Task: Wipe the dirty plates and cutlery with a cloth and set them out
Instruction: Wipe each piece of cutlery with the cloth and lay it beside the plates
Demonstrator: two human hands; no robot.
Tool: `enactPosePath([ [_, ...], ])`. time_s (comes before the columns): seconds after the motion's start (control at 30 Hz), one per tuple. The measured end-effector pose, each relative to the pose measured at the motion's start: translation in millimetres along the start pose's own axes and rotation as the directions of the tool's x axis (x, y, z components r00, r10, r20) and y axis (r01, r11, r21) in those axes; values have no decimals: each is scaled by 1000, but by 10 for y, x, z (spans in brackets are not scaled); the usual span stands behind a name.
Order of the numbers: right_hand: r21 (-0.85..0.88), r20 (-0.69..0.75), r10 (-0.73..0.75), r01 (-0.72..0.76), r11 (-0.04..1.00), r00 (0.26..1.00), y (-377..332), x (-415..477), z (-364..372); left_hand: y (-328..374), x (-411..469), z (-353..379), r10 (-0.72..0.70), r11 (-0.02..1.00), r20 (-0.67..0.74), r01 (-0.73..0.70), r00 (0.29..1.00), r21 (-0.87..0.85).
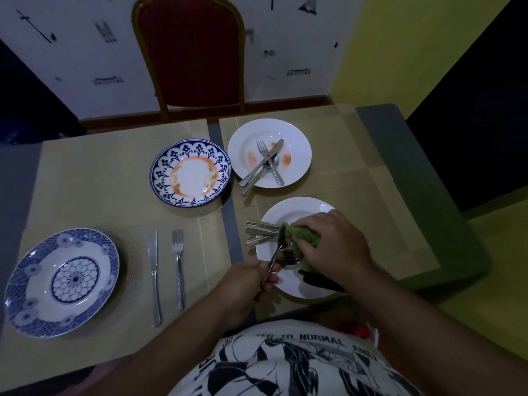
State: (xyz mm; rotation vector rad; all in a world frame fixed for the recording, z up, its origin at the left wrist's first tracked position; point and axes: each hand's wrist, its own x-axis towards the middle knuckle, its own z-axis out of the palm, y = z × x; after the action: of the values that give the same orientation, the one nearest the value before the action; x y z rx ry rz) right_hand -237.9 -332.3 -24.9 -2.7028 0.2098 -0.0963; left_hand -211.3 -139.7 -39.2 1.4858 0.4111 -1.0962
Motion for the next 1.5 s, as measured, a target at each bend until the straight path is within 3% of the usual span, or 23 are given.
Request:
enactPosePath([
  [0.13,17,48,-152,151,988,987,-119,-65,127,-25,-38,-7,-67,995,117,76,991,-68],
  [0.27,-22,46,-53,54,998,998,-29,34,167,-93,-39,-112,-71,995,151,81,986,-64],
  [0.4,-80,-40,62,-65,995,997,27,94,89,-103,-113,-109,-51,997,68,55,996,-55],
  [0.6,-116,-32,-217,212,970,976,-246,-30,136,-22,-155,-143,35,996,-78,-41,996,-77],
  [0.77,-158,23,-264,264,951,964,-333,12,279,-111,-218,-192,123,991,-103,-118,987,59],
  [0.87,-214,89,-228,242,946,970,-336,171,321,-180,-228,-270,109,994,-177,-109,978,8],
  [0.97,-133,25,-135,137,982,991,-415,367,277,-267,-254,-388,76,990,-243,-102,967,-98],
  [1.07,-71,-10,-165,164,984,986,-553,420,280,-393,-229,-611,70,984,-312,-117,948,-134],
  [1.17,-22,26,-224,225,974,974,-698,360,345,-469,-133,-844,68,989,-399,-115,914,-97],
  [1.33,18,106,-238,238,971,965,-902,248,484,-492,109,-1006,102,992,-410,-122,906,-23],
  [1.5,24,124,-223,222,975,967,-971,216,535,-449,214,-1032,96,989,-444,-135,891,-56],
])
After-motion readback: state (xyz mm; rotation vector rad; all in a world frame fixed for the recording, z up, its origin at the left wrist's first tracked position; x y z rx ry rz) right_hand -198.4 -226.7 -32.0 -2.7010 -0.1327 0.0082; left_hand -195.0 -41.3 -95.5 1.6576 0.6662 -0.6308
